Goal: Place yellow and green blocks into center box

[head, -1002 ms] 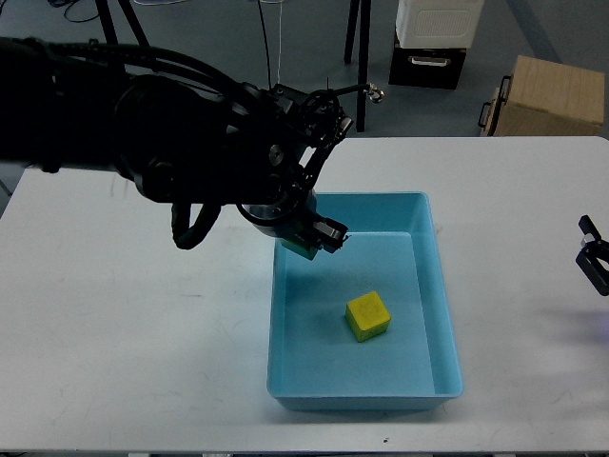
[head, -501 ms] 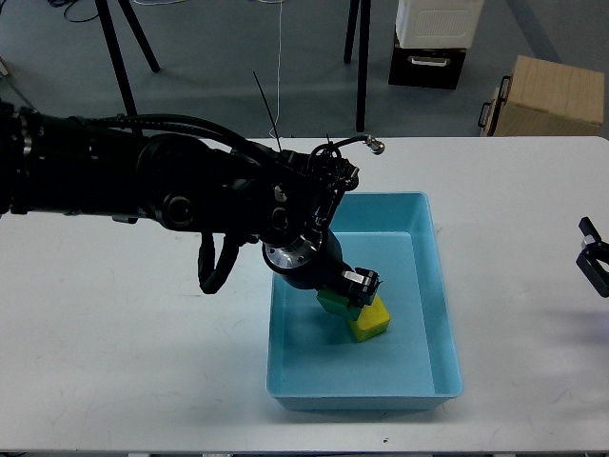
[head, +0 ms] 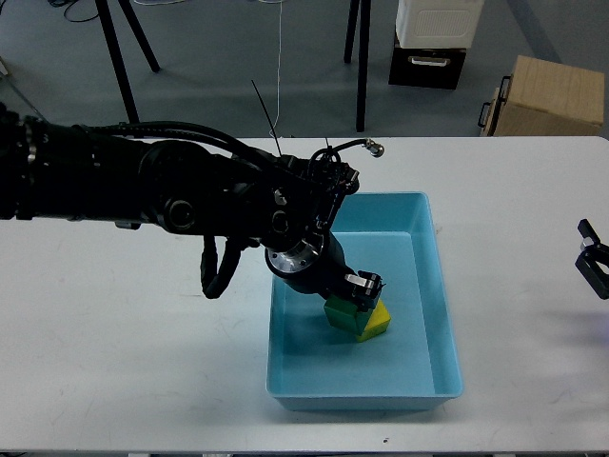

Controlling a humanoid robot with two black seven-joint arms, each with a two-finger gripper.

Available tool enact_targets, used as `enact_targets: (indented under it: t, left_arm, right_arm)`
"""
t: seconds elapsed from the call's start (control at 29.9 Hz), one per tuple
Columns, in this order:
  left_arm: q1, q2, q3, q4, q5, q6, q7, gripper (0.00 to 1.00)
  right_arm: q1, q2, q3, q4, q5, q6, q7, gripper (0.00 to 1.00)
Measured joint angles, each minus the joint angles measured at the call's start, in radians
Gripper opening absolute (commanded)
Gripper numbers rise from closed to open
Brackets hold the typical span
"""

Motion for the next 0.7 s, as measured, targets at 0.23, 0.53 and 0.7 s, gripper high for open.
enact_targets:
  t: [0.23,0.53,0.7]
  left_arm:
    - [-0.001,0.0,-0.063,0.111,-0.004,0.0,-0.01,0.92]
    - [0.075,0.103,-0.31,0.223,-0.166,0.003,-0.067,0.95]
    - [0.187,0.131,-0.558,0.356,-0.236,0.116,-0.066,0.98]
  right_arm:
    - [0.006,-0.002,0.0,0.0,-0.001,0.0,0.0,1.0]
    - [0.055,-0.007,-0.016,-0.002,-0.01,0.0,0.0,1.0]
    - [0.058,-0.005,-0.021,-0.002,-0.029,0.0,0.0,1.0]
